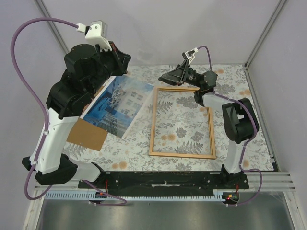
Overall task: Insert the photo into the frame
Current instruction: Place the glass panel on the frame body.
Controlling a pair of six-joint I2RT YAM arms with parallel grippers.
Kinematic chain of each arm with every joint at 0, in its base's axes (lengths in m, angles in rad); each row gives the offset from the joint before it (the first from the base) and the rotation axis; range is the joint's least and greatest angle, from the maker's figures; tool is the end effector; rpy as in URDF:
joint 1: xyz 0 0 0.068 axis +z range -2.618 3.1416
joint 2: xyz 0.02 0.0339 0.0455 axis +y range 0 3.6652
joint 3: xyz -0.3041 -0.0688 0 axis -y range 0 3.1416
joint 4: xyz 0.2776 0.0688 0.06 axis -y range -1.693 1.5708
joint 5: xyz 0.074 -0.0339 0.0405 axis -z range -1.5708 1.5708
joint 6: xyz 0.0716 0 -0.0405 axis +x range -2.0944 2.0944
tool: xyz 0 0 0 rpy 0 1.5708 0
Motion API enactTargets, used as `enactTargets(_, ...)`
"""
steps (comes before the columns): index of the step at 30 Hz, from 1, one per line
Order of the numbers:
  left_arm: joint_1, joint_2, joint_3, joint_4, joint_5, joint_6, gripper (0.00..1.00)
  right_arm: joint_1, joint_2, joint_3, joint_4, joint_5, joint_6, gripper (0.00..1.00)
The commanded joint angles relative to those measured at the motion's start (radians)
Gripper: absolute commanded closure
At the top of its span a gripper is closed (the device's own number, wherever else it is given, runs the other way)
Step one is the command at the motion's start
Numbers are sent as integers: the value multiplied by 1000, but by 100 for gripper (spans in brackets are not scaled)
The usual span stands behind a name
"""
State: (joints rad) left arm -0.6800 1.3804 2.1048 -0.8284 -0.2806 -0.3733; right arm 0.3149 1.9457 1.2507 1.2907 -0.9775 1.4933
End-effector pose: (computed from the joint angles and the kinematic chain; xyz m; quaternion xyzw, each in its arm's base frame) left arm 0.2244 -0.1560 0.6262 0.0199 0.7413 -0.2433 0.6252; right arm 0.4355 0.2043 0.3288 -0.1150 0.5744 0.7490 0.3095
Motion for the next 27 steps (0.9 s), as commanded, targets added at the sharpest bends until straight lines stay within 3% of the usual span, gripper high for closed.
enactTargets(1, 42, -44, -19, 78, 64, 25, 98, 15, -85, 0, 378, -36, 7, 5)
enactTargets(9, 73, -44, -6, 45, 63, 62, 98, 16, -162, -34, 378, -38, 19, 8)
enactTargets(16, 80, -148, -143, 97, 20, 111, 98, 9, -267, -51, 378, -50, 74, 15)
enactTargets(23, 80, -198, -235, 182, 70, 79, 98, 29, -349, -59, 377, -62, 101, 18)
enactTargets(27, 80, -210, -264, 209, 80, 57, 98, 27, -389, -71, 279, -87, 58, 23)
